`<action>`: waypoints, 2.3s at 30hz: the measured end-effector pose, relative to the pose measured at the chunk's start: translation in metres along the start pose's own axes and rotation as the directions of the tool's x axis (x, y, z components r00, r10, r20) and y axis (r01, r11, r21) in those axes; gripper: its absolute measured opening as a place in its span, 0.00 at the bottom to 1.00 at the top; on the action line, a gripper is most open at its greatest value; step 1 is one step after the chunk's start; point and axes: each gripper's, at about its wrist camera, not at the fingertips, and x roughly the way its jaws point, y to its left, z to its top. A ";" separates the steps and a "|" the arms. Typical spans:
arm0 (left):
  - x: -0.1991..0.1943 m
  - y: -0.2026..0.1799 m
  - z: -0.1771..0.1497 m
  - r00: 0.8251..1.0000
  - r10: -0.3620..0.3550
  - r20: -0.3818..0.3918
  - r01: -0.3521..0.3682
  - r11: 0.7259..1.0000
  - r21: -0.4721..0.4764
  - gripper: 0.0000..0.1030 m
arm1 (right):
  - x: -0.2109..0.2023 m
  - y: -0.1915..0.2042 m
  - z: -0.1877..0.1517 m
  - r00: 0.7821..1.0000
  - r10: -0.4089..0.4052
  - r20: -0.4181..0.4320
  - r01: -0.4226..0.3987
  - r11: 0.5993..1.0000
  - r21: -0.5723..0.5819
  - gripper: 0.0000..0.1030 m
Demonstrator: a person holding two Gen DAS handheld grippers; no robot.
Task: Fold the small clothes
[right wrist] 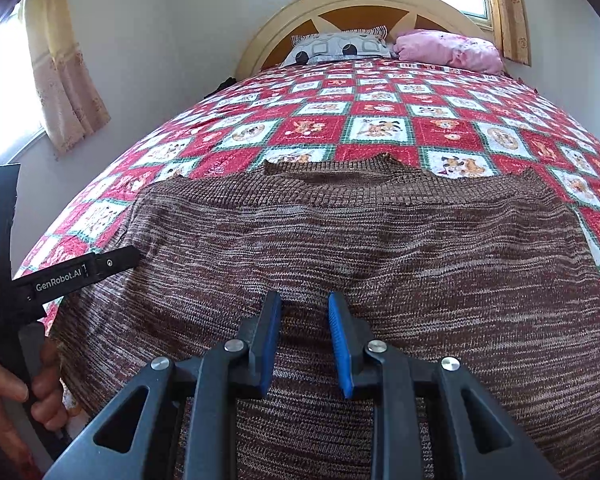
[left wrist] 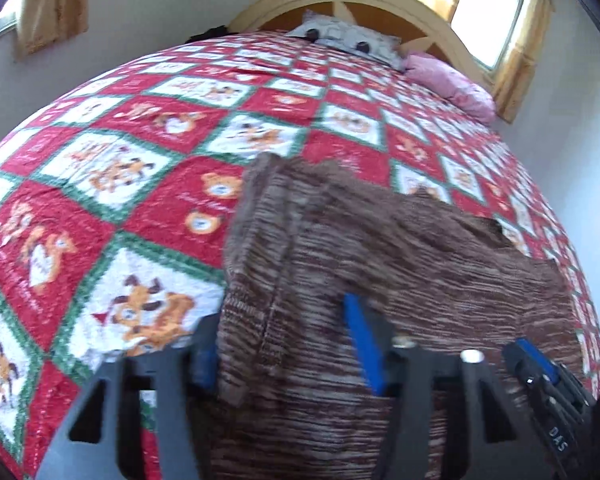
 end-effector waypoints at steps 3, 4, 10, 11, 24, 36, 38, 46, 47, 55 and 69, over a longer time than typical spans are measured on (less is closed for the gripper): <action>-0.001 0.003 0.001 1.000 -0.025 0.006 0.025 0.999 -0.032 0.35 | -0.001 -0.001 0.000 1.000 0.002 0.004 -0.002 1.000 0.002 0.25; -0.002 0.005 0.001 0.999 -0.040 0.011 0.041 0.998 -0.048 0.28 | -0.001 -0.001 0.000 1.000 0.002 0.005 -0.002 1.000 0.002 0.25; -0.005 0.022 -0.002 0.993 -0.115 0.038 0.119 0.981 -0.150 0.20 | -0.010 0.004 0.010 1.000 0.001 0.022 -0.001 1.000 0.014 0.17; -0.006 0.022 -0.002 0.992 -0.118 0.042 0.123 0.980 -0.156 0.19 | -0.011 0.007 0.013 1.000 -0.003 0.028 0.003 1.000 0.003 0.16; -0.042 -0.019 0.009 0.987 -0.102 0.125 0.109 0.993 -0.048 0.16 | -0.004 -0.017 0.015 0.991 0.135 0.005 -0.135 0.983 0.128 0.17; -0.029 -0.135 -0.026 0.980 -0.176 0.092 0.139 0.938 0.319 0.07 | -0.006 -0.076 0.050 0.886 0.463 0.039 -0.444 0.820 0.362 0.57; -0.020 -0.143 -0.034 0.982 -0.180 0.065 0.148 0.930 0.336 0.07 | 0.001 -0.081 0.045 0.878 0.477 0.029 -0.451 0.808 0.380 0.60; -0.011 -0.134 -0.029 0.981 -0.189 0.036 0.171 0.942 0.289 0.07 | 0.017 -0.073 0.044 0.859 0.510 0.030 -0.485 0.795 0.364 0.60; -0.012 -0.135 -0.031 0.981 -0.191 0.039 0.171 0.941 0.293 0.07 | 0.020 -0.070 0.048 0.862 0.506 0.029 -0.483 0.802 0.351 0.60; -0.013 -0.126 -0.039 0.978 -0.203 0.040 0.187 0.949 0.256 0.07 | 0.062 -0.040 0.068 0.869 0.489 -0.079 -0.448 0.843 0.298 0.60; -0.022 -0.133 -0.036 0.968 -0.249 0.029 0.238 0.948 0.213 0.06 | 0.036 -0.023 0.089 0.906 0.413 -0.092 -0.408 0.910 0.070 0.11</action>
